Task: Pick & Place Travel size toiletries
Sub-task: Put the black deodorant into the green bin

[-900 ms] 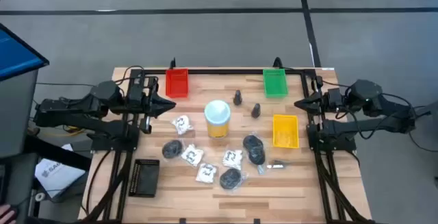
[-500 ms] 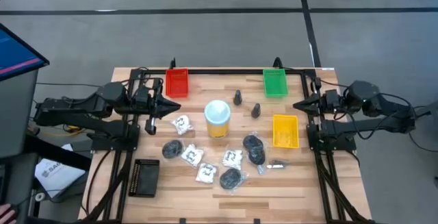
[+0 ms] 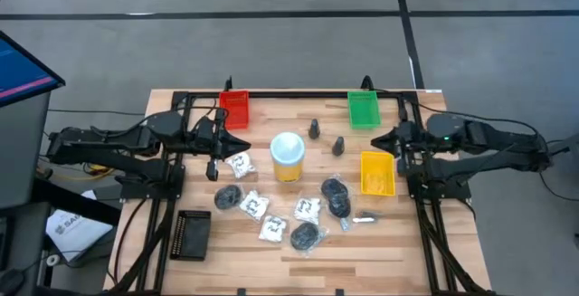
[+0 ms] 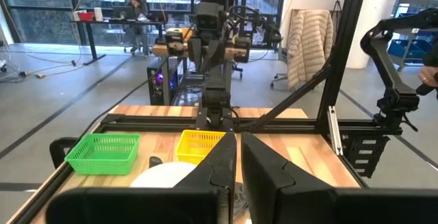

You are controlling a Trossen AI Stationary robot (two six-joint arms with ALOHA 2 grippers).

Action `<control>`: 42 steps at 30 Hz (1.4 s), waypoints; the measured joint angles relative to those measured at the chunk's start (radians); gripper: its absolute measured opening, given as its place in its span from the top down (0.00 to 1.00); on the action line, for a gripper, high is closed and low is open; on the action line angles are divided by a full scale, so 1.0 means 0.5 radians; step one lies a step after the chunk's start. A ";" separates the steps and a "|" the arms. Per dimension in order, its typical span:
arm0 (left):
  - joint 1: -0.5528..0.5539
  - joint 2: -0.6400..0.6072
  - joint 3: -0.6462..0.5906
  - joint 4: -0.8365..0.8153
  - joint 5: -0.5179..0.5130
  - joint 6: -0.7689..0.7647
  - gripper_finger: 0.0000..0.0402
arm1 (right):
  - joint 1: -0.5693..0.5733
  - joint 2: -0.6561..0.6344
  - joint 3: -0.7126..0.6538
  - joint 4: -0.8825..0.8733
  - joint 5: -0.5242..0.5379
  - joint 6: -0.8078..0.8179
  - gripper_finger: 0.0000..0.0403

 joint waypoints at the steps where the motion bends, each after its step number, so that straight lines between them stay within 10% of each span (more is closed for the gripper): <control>1: 0.000 -0.001 0.000 0.003 0.000 0.000 0.96 | 0.000 0.030 0.000 -0.013 0.028 0.003 0.93; 28: -0.001 -0.012 0.001 0.001 0.001 0.000 0.96 | -0.360 -0.100 -0.899 0.914 0.188 0.240 0.93; 42: -0.001 -0.012 0.001 0.001 0.000 0.000 0.96 | -0.375 0.160 -0.956 1.036 0.189 0.281 0.49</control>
